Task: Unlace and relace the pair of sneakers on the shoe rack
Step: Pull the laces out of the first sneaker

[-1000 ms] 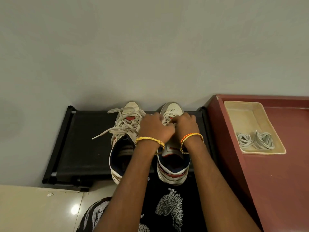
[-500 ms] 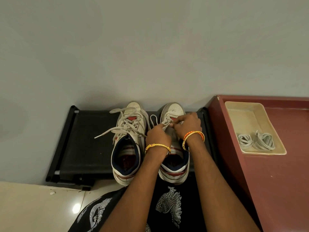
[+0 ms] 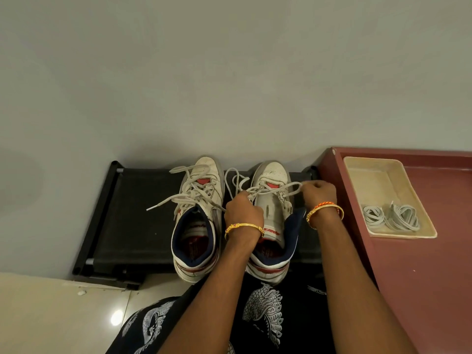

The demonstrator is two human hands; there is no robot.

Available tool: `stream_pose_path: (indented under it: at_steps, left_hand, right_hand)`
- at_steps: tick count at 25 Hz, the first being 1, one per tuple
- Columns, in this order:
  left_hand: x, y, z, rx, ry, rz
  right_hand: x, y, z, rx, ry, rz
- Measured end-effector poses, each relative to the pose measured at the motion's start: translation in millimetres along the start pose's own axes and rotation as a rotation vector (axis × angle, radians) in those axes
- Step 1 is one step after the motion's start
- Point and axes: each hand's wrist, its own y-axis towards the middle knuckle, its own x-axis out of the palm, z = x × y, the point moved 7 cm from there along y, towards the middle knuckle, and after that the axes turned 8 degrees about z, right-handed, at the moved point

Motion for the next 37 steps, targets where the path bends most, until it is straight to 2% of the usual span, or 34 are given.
stream_pose_path:
  at_steps: [3, 5, 8, 10, 14, 18, 22, 27, 28, 30, 33, 34, 35, 37]
  left_hand:
    - [-2.9, -2.2, -2.9, -0.009, -0.025, 0.020]
    - [-3.4, -3.6, -3.9, -0.014, -0.050, 0.027]
    - [-4.1, -3.9, -5.3, -0.028, -0.109, 0.042]
    - [-4.3, -4.1, -5.3, -0.039, -0.146, 0.051]
    - [-5.2, -6.3, -4.4, -0.062, -0.215, 0.077]
    - [-8.9, -8.3, -6.0, -0.087, -0.221, 0.130]
    - [-9.7, -10.9, -7.6, -0.099, -0.225, 0.167]
    - [-12.6, -6.0, -18.2, -0.181, -0.269, 0.207]
    - [-12.9, -5.6, -18.4, -0.187, -0.269, 0.204]
    - [-12.3, -5.0, -17.5, -0.179, -0.252, 0.184]
    - [-13.5, -7.0, -15.5, -0.160, -0.231, 0.163]
    - [-14.3, -7.4, -15.1, -0.153, -0.224, 0.157]
    - [-14.5, -7.5, -15.0, -0.143, -0.221, 0.151]
    - [-14.1, -7.8, -14.5, -0.130, -0.224, 0.143]
  right_hand:
    - [21.0, -27.5, -40.2, -0.439, -0.176, -0.118]
    - [51.9, -46.7, -44.7, -0.592, -0.431, -0.235]
    - [71.2, -54.3, -37.1, -0.555, -0.793, -0.240]
    - [65.9, -52.6, -36.4, -0.499, -0.793, -0.193]
    - [62.5, -56.7, -36.2, -0.502, -0.822, -0.161]
    - [56.0, -60.3, -40.2, -0.549, -0.727, -0.126]
    - [23.2, -52.9, -42.1, -0.495, -0.529, 0.026]
    - [-64.0, -13.2, -19.3, -0.239, -0.173, 0.396]
    - [-76.3, -10.9, -11.2, -0.171, -0.116, 0.421]
    - [-80.6, -12.1, -1.3, -0.087, -0.028, 0.395]
    - [-58.5, -23.2, -16.2, -0.157, 0.232, 0.255]
    - [-47.1, -27.8, -24.3, -0.216, 0.250, 0.193]
    - [-34.7, -33.9, -33.6, -0.300, 0.196, 0.129]
    - [-5.4, -48.9, -50.7, -0.527, -0.062, 0.001]
